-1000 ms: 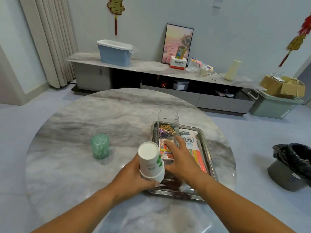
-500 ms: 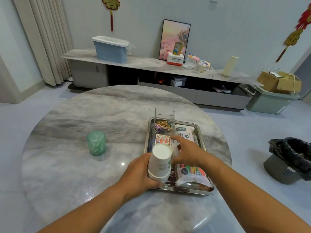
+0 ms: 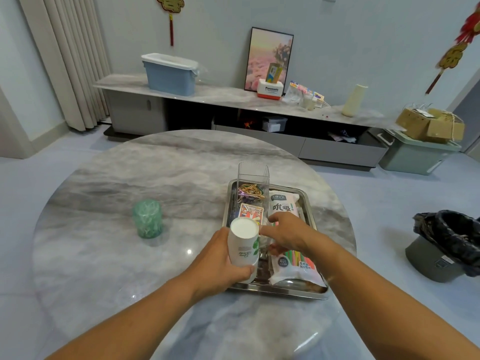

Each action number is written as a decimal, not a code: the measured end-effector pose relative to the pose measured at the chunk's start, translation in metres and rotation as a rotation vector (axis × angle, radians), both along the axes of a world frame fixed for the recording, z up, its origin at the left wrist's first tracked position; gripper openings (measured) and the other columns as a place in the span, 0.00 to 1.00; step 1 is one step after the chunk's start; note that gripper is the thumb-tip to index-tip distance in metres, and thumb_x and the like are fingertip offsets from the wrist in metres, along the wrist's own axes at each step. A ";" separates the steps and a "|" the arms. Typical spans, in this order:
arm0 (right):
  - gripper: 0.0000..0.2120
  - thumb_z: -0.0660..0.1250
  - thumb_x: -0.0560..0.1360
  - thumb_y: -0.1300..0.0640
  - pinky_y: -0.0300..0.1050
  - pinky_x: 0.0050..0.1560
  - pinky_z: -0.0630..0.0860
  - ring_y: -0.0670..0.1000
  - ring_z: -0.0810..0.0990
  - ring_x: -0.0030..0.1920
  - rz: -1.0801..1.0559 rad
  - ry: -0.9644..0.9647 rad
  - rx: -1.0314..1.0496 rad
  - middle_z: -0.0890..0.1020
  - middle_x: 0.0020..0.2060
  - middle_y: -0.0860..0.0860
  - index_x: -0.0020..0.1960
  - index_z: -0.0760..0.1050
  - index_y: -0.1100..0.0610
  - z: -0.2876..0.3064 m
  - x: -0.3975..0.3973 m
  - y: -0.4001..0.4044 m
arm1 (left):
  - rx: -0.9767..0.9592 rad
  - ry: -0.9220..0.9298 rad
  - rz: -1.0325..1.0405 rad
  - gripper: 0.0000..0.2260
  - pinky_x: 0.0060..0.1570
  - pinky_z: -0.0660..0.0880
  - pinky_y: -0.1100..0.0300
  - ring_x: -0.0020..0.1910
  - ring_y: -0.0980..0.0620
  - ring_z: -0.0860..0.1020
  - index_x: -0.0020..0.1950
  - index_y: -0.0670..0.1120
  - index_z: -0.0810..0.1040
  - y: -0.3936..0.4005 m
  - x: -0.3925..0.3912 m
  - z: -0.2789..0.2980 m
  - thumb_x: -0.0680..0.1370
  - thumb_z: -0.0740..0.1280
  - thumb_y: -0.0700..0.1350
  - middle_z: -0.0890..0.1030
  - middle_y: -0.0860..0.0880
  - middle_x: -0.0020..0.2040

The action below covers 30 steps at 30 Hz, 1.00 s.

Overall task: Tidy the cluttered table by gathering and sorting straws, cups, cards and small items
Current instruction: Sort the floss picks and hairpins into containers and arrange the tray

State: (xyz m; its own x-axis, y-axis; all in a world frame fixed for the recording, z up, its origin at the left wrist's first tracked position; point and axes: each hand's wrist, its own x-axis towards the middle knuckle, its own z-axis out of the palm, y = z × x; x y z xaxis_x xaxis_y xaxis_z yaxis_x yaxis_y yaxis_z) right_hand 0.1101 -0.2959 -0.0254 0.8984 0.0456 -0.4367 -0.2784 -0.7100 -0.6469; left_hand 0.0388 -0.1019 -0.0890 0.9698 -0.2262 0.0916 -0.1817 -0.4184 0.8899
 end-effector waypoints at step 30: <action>0.11 0.61 0.81 0.66 0.60 0.55 0.82 0.64 0.86 0.47 -0.042 0.097 -0.093 0.85 0.46 0.67 0.55 0.78 0.73 0.014 -0.016 0.022 | -0.061 0.073 0.317 0.35 0.50 0.76 0.64 0.54 0.61 0.77 0.59 0.57 0.67 -0.019 -0.034 -0.017 0.59 0.83 0.59 0.72 0.60 0.57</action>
